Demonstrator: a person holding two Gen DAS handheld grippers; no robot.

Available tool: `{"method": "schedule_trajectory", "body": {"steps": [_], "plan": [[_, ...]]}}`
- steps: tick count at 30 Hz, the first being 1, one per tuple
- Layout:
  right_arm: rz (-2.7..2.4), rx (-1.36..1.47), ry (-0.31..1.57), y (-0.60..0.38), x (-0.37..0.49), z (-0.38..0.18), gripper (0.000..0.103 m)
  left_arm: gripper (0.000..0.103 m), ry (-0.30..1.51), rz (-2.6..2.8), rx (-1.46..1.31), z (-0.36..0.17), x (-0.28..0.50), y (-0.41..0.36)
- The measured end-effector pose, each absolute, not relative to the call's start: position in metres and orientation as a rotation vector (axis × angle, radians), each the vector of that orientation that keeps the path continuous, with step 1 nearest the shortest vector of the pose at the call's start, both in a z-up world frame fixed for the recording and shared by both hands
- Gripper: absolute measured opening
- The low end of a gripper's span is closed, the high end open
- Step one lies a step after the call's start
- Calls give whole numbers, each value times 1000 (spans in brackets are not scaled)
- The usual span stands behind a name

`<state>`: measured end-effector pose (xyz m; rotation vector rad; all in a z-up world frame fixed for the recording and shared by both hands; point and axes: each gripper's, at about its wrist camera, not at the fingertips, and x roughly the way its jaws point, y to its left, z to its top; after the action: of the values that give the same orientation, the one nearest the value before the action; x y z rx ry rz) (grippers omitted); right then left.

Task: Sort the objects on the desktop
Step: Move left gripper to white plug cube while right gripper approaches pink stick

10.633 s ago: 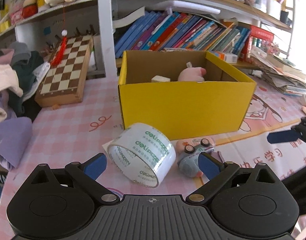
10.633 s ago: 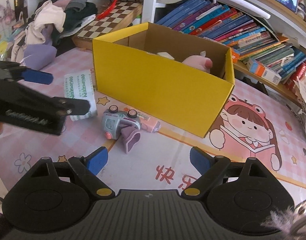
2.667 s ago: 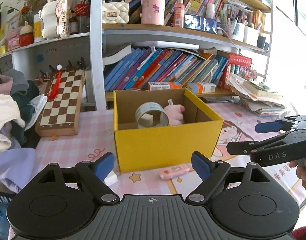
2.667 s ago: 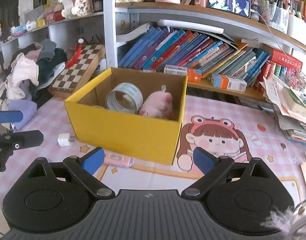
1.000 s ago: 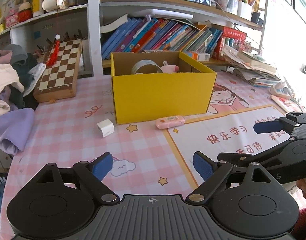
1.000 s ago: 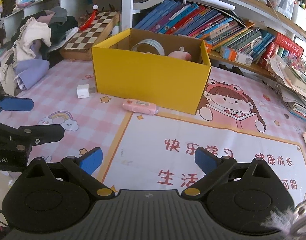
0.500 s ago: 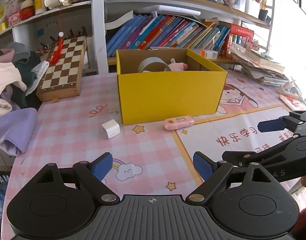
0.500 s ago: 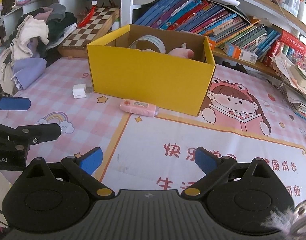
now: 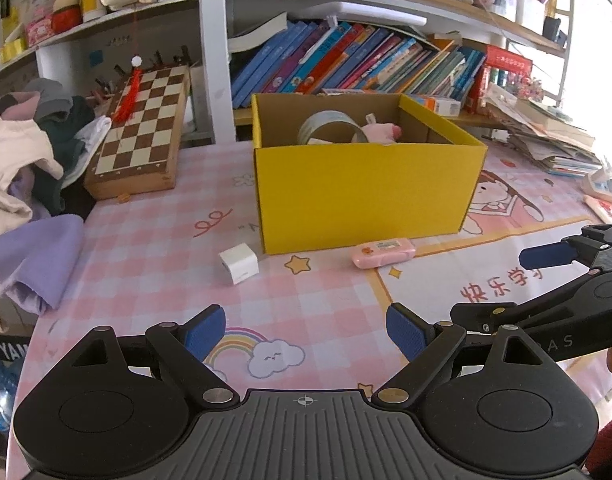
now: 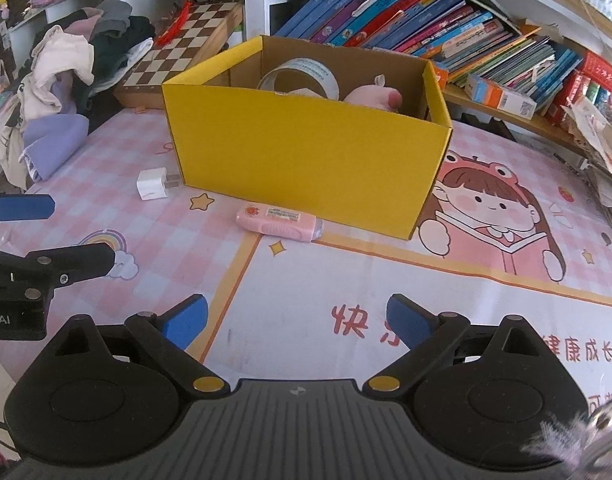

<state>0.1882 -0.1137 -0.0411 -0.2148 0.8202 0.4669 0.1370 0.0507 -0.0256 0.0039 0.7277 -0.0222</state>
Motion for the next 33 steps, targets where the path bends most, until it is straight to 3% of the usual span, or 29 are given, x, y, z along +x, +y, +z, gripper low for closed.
{"method": "schedule_trajectory", "body": {"steps": [12,33], "plan": [[500,-207,860,-103,229,-52,97,95,756,31,-7,-34,158,55],[550,-179,911,-65,291,-86,96,95,782,100,-8,-45,190,56]]}}
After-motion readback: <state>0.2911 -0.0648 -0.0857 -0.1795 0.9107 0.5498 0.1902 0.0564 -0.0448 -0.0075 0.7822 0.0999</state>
